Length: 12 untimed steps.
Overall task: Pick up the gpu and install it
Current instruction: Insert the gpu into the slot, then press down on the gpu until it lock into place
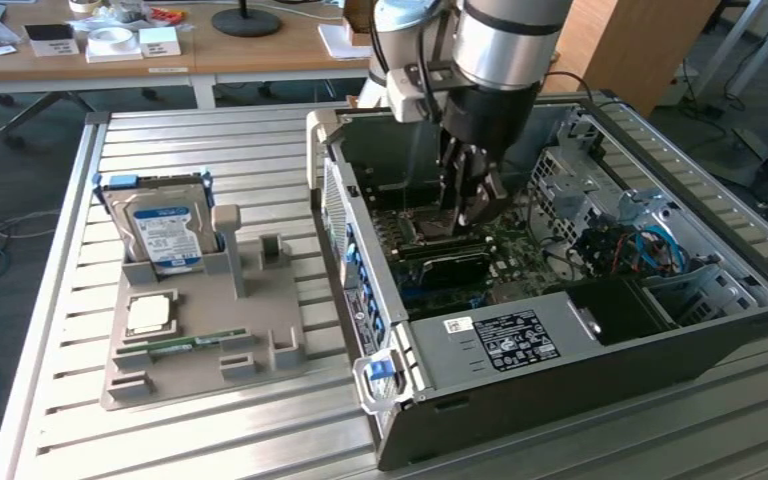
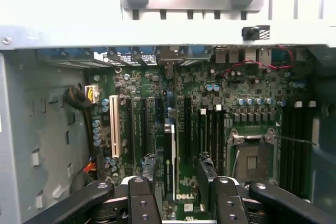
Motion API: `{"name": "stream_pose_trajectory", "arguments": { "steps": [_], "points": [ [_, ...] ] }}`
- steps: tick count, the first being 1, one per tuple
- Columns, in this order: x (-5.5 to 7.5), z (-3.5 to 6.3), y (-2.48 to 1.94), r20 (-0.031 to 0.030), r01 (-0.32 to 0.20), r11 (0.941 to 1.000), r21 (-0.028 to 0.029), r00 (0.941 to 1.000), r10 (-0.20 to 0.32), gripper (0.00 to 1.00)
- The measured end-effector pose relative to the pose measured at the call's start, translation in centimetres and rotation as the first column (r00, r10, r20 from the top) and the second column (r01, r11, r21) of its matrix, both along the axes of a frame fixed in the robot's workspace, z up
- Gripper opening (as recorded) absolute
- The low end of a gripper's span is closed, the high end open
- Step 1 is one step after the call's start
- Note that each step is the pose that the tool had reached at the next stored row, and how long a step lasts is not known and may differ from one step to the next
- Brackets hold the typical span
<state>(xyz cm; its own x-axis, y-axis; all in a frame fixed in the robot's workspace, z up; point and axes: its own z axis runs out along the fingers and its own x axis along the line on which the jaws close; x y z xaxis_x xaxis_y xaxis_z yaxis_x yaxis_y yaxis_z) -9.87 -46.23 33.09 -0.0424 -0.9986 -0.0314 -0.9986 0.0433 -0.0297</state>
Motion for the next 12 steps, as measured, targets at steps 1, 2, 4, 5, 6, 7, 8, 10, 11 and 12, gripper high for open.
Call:
{"name": "stream_pose_trajectory", "arguments": {
  "steps": [1,2,4,5,6,7,8,10,11,12],
  "points": [
    [0.0,0.23,0.0,0.0006,0.0,1.0,0.0,1.0,0.0,0.45],
    [0.0,0.38,0.0,0.0012,0.0,1.0,0.0,1.0,0.0,0.45],
    [0.0,0.41,0.0,0.0014,0.0,1.0,0.0002,1.0,0.0,0.45],
    [0.0,0.41,0.0,0.0015,0.0,1.0,0.0002,1.0,0.0,0.45],
    [0.0,0.42,0.0,0.0014,0.0,1.0,0.0,1.0,0.0,0.45],
    [0.0,0.42,0.0,0.0014,0.0,1.0,0.0,1.0,0.0,0.45],
    [0.0,0.42,0.0,0.0014,0.0,1.0,0.0,1.0,0.0,0.45],
    [0.0,0.42,0.0,0.0014,0.0,1.0,-0.0002,1.0,0.0,0.45],
    [0.0,0.41,0.0,0.0014,0.0,1.0,-0.0002,1.0,0.0,0.45],
    [0.0,0.42,0.0,0.0014,0.0,1.0,-0.0002,1.0,0.0,0.45]
  ]
}}
